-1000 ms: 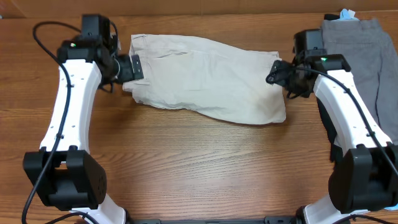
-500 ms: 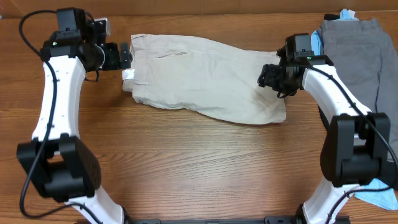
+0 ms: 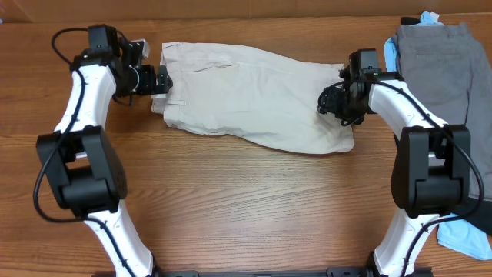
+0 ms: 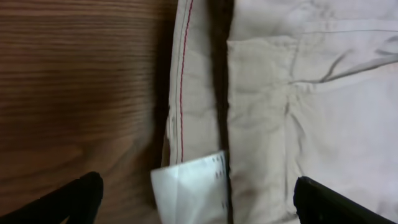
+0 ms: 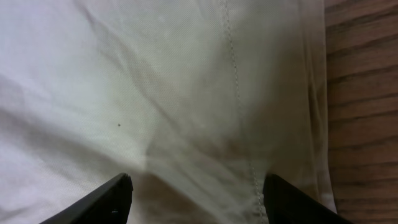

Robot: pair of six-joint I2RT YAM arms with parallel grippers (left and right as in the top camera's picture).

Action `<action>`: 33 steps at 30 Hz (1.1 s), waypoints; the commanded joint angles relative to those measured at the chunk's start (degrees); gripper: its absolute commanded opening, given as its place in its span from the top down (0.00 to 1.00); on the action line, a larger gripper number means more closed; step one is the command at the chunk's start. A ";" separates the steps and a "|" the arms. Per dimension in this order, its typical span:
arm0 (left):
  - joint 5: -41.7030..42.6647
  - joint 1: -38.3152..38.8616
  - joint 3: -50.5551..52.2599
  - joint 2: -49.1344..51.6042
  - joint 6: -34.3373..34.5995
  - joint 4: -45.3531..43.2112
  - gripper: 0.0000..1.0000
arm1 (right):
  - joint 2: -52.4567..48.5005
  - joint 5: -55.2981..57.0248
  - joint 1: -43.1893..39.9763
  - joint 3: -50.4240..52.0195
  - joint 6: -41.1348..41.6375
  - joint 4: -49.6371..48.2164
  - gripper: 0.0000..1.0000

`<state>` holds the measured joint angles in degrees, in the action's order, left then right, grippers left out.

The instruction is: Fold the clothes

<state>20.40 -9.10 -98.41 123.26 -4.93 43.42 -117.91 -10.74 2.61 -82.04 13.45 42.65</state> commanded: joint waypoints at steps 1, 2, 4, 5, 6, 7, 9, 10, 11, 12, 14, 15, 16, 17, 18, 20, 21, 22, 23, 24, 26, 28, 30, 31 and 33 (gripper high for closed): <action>3.85 0.15 -1.07 4.07 -1.46 -1.33 0.00 | -0.90 -0.74 -0.11 0.28 -0.42 -0.42 0.29; 4.55 0.13 -1.07 4.85 -1.46 -1.73 0.00 | -0.90 -0.74 -0.11 0.28 -0.42 -0.46 0.29; 5.20 0.15 -1.07 6.40 -1.27 -2.43 0.00 | -0.90 -0.74 -0.11 0.28 -0.42 -0.46 0.29; 5.20 0.20 -1.07 6.88 -1.25 -2.62 0.00 | -0.90 -0.74 -0.11 0.28 -0.42 -0.46 0.29; 5.14 0.28 -1.07 7.56 -1.07 -2.82 0.00 | -0.90 -0.74 -0.11 0.28 -0.42 -0.46 0.29; 5.22 0.42 -1.07 7.91 -1.03 -2.80 0.00 | -0.90 -0.72 -0.11 0.28 -0.42 -0.48 0.29; 5.25 0.83 -1.07 8.94 -0.85 -2.82 0.00 | -0.90 -0.72 -0.11 0.28 -0.42 -0.63 0.29; 5.38 1.03 -1.07 9.51 -0.76 -2.86 0.00 | -0.90 -0.72 -0.11 0.28 -0.42 -0.68 0.29; 5.84 1.36 -1.07 9.99 -0.63 -2.86 0.00 | -0.90 -0.72 -0.11 0.28 -0.39 -0.74 0.29; 6.40 1.81 -1.07 10.56 -0.61 -2.95 0.00 | -0.90 -0.74 -0.11 0.28 -0.39 -0.85 0.29; 6.88 2.78 -1.05 11.54 -0.07 -2.97 0.02 | -0.90 -0.72 -0.11 0.28 -0.39 -0.98 0.29; 6.86 3.23 -1.05 12.24 0.33 -2.99 0.03 | -0.90 -0.74 -0.11 0.28 -0.39 -1.01 0.29; 7.08 3.89 -1.03 12.50 0.87 -2.95 0.04 | -0.90 -0.72 -0.11 0.28 -0.39 -1.03 0.29; 7.08 4.42 -1.03 13.20 1.16 -2.97 0.06 | -0.90 -0.72 -0.11 0.28 -0.39 -1.05 0.30; 7.08 5.14 -1.03 13.60 1.51 -2.93 0.08 | -0.90 -0.72 -0.11 0.28 -0.39 -1.07 0.29; 6.69 6.95 -1.03 15.17 2.60 -2.82 0.25 | -0.90 -0.72 -0.11 0.28 -0.39 -1.11 0.30; 6.36 7.45 -1.01 15.67 3.15 -2.71 0.39 | -0.90 -0.72 -0.11 0.28 -0.42 -1.20 0.30; 6.05 7.85 -1.01 15.96 3.54 -2.56 0.64 | -0.90 -0.72 -0.11 0.28 -0.42 -1.31 0.30; 5.90 8.13 -1.01 16.26 3.89 -2.49 0.79 | -0.90 -0.72 -0.13 0.28 -0.42 -1.51 0.31; 5.97 8.37 -1.01 16.46 3.91 -2.36 0.91 | -0.90 -0.72 -0.13 0.28 -0.42 -1.73 0.32; 5.95 8.39 -1.03 16.52 4.31 -2.34 0.96 | -0.90 -0.98 -0.11 0.26 -0.37 -2.19 0.35; 5.75 8.13 -1.22 16.31 4.98 -2.21 0.96 | -0.87 -1.46 -0.11 -0.02 -0.39 -2.14 0.39; 5.53 7.34 -2.08 15.76 4.98 -0.85 0.96 | -0.85 -2.62 -0.13 -0.70 -0.42 -2.01 0.42; 5.55 6.82 -2.71 15.43 4.98 0.35 0.96 | -0.74 -3.17 -0.13 -1.36 -0.42 -1.66 0.42; 5.57 5.68 -4.90 14.25 4.96 4.81 0.96 | -0.26 -4.59 -0.11 -2.58 -0.42 -0.81 0.44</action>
<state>28.51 -2.31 -102.80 134.54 -1.17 42.26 -118.04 -12.49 2.61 -82.17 13.32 41.39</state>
